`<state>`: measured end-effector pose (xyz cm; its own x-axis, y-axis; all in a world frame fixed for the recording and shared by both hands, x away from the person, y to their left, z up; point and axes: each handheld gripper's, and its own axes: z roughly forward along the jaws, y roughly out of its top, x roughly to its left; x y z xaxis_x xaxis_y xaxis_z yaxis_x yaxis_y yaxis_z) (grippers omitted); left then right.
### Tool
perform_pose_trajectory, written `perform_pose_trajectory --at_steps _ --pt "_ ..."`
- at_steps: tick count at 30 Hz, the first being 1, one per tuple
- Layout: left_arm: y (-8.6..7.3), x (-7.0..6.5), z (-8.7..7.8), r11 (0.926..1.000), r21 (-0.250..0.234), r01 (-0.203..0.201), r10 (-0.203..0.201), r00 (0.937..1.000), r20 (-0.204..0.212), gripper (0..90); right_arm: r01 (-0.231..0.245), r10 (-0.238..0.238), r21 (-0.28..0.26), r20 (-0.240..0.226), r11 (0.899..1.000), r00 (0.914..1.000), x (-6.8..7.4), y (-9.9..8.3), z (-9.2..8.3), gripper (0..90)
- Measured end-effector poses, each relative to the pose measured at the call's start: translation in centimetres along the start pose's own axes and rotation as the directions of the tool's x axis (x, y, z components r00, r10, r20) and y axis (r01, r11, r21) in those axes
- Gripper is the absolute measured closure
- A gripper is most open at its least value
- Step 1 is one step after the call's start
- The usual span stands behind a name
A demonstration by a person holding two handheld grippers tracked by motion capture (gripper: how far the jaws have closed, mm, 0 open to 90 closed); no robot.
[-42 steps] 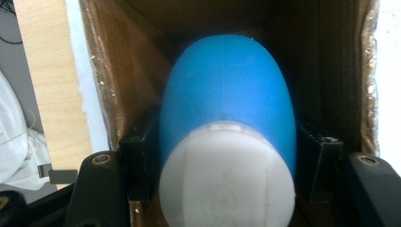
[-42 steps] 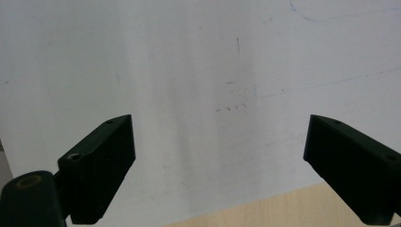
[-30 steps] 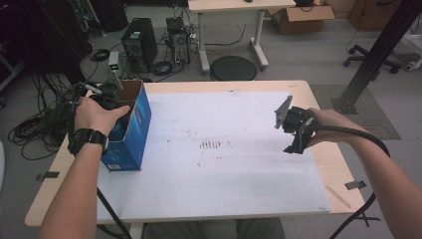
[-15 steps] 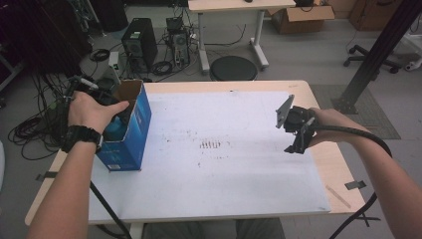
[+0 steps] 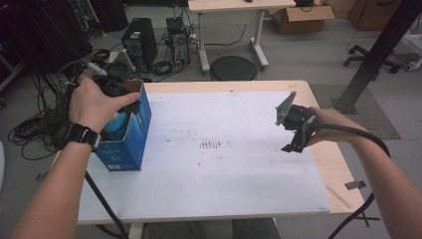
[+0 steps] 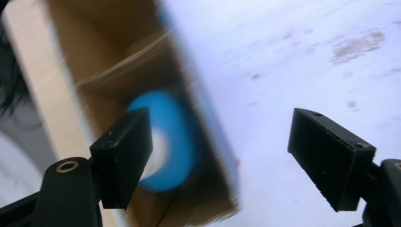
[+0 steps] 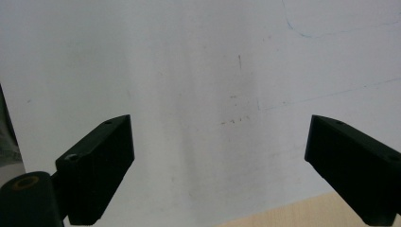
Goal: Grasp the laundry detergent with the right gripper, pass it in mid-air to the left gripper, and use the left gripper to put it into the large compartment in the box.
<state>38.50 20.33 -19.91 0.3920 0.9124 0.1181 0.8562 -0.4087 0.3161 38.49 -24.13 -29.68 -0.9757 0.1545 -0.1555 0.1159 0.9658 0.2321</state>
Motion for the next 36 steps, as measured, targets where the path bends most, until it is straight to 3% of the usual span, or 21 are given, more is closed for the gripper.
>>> perform_pose_trajectory --at_steps 2,3,4,6,7,9,10,11,17,22,23,24,28,31,34,36 --pt "0.4 -1.2 0.1 0.9986 -0.016 -0.051 0.051 0.9983 0.026 23.3 0.003 -0.003 -0.006 -0.005 1.000 1.0000 0.0 0.1 0.0 8.7" --pt "0.4 -1.2 0.1 0.9986 -0.016 -0.051 0.051 0.9983 0.026 22.6 -0.002 0.001 -0.011 -0.010 1.000 0.9999 0.0 0.1 0.0 8.6" --pt "0.8 -2.2 0.4 0.9957 -0.028 -0.088 0.089 0.9954 0.036 21.9 0.001 -0.001 -0.016 -0.014 1.000 0.9999 -0.1 0.1 0.0 8.6" --pt "1.3 -3.3 0.7 0.9916 -0.033 -0.125 0.127 0.9906 0.053 21.3 -0.003 0.003 -0.022 -0.017 1.000 0.9999 -0.1 0.2 -0.1 8.6" --pt "1.5 -3.9 0.9 0.9873 -0.039 -0.154 0.156 0.9854 0.068 20.8 -0.003 0.002 -0.025 -0.018 1.000 0.9998 -0.1 0.2 -0.1 8.5" --pt "1.8 -4.7 1.3 0.9827 -0.050 -0.178 0.182 0.9792 0.089 20.2 -0.005 0.004 -0.039 -0.022 0.999 0.9997 -0.1 0.3 -0.2 8.5" --pt "1.8 -4.7 1.3 0.9827 -0.050 -0.178 0.182 0.9792 0.089 19.1 -0.005 0.004 -0.039 -0.022 0.999 0.9997 -0.1 0.3 -0.2 8.5" --pt "2.1 -5.6 1.6 0.9752 -0.066 -0.211 0.217 0.9704 0.105 18.5 -0.006 0.004 -0.053 -0.026 0.999 0.9997 -0.1 0.3 -0.2 8.4" --pt "2.5 -7.9 3.0 0.9544 -0.077 -0.289 0.297 0.9418 0.157 14.5 -0.010 0.007 -0.082 -0.041 0.997 0.9991 -0.2 0.6 -0.4 8.1" --pt "2.6 -9.1 4.3 0.9418 -0.073 -0.328 0.336 0.9210 0.196 10.8 -0.013 0.008 -0.101 -0.054 0.995 0.9985 -0.2 0.9 -0.4 7.9" --pt "2.6 -9.1 4.3 0.9418 -0.073 -0.328 0.336 0.9210 0.196 9.9 -0.012 0.006 -0.103 -0.056 0.995 0.9984 -0.3 0.9 -0.4 7.8" --pt "2.6 -9.5 4.8 0.9389 -0.063 -0.338 0.344 0.9149 0.212 8.9 -0.015 0.008 -0.108 -0.059 0.994 0.9982 -0.3 0.9 -0.3 7.7" --pt "2.5 -10.2 5.9 0.9329 -0.049 -0.357 0.358 0.9046 0.231 7.1 -0.017 0.009 -0.119 -0.068 0.993 0.9976 -0.4 0.9 -0.2 7.3" --pt "2.4 -10.6 6.6 0.9326 -0.053 -0.357 0.359 0.8999 0.248 6.3 -0.021 0.011 -0.131 -0.078 0.991 0.9969 -0.5 0.8 -0.1 7.0" --pt "2.3 -10.8 7.0 0.9247 -0.043 -0.378 0.376 0.8898 0.259 5.5 -0.027 0.015 -0.137 -0.086 0.990 0.9961 -0.6 0.7 0.0 6.8" --pt "2.3 -11.0 7.2 0.9263 -0.051 -0.373 0.373 0.8881 0.269 5.4 -0.028 0.015 -0.136 -0.089 0.990 0.9959 -0.6 0.7 0.1 6.4"
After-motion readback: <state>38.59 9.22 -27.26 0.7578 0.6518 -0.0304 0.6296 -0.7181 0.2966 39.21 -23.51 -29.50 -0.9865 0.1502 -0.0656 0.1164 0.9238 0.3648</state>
